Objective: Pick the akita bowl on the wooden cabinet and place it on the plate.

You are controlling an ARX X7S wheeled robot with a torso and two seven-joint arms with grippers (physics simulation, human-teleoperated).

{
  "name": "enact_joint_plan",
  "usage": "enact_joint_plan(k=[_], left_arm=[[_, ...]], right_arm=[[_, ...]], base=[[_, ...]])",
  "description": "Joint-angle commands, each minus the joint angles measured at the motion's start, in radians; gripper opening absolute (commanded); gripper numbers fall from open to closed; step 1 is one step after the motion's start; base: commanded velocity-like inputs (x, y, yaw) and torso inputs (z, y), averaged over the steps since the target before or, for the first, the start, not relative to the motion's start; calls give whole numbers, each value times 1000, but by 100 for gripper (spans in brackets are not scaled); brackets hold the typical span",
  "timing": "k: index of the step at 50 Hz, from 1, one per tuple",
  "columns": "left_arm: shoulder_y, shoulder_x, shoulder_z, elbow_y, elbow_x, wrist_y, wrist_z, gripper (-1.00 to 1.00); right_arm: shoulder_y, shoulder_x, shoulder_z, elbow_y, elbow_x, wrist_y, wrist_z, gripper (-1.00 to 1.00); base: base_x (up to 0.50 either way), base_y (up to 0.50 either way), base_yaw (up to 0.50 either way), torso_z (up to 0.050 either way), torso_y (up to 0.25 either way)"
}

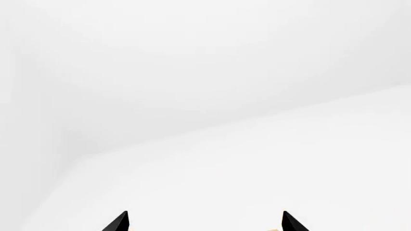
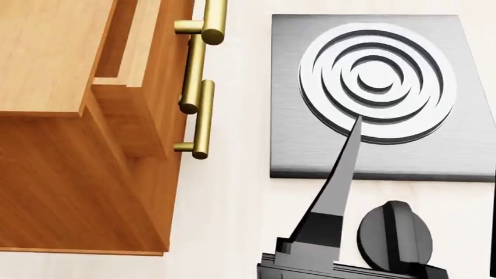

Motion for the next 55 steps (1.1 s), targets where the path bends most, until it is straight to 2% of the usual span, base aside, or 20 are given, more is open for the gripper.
enact_joint_plan(k=[1,5,11,16,23,34,40,43,55], left_arm=[[-72,18,-21,-167,-28,2,22,100],[-147,33,-15,-343,-20,46,46,100],[-182,18,-10,-384,-7,46,34,100],[-161,-16,0,-290,-7,-22,17,100],[-187,-42,-2,-287,-4,-62,4,100],[-181,-94,-14,-180,-18,-189,-17,100],[-132,-142,-32,-37,-43,-294,-44,100],[-111,-162,-27,19,-53,-339,-40,100],[-108,-189,41,18,-53,-418,25,100]], right_arm=[[5,-1,-10,2,-3,-3,4,100],[6,-7,-17,8,-7,-4,-2,100],[4,-8,-20,13,-7,-11,-4,100],[4,-9,-22,17,-8,-14,-8,100],[7,-21,-30,29,-10,-14,-15,100],[6,-5,-22,15,-6,-27,-7,100],[13,-15,-31,5,-11,-6,0,100],[16,-26,-40,14,-14,-1,-7,100],[16,-36,-49,29,-19,-2,-16,100]], base=[[0,0,0,0,0],[0,0,0,0,0],[0,0,0,0,0],[0,0,0,0,0],[0,0,0,0,0],[0,0,0,0,0],[0,0,0,0,0],[0,0,0,0,0],[0,0,0,0,0]])
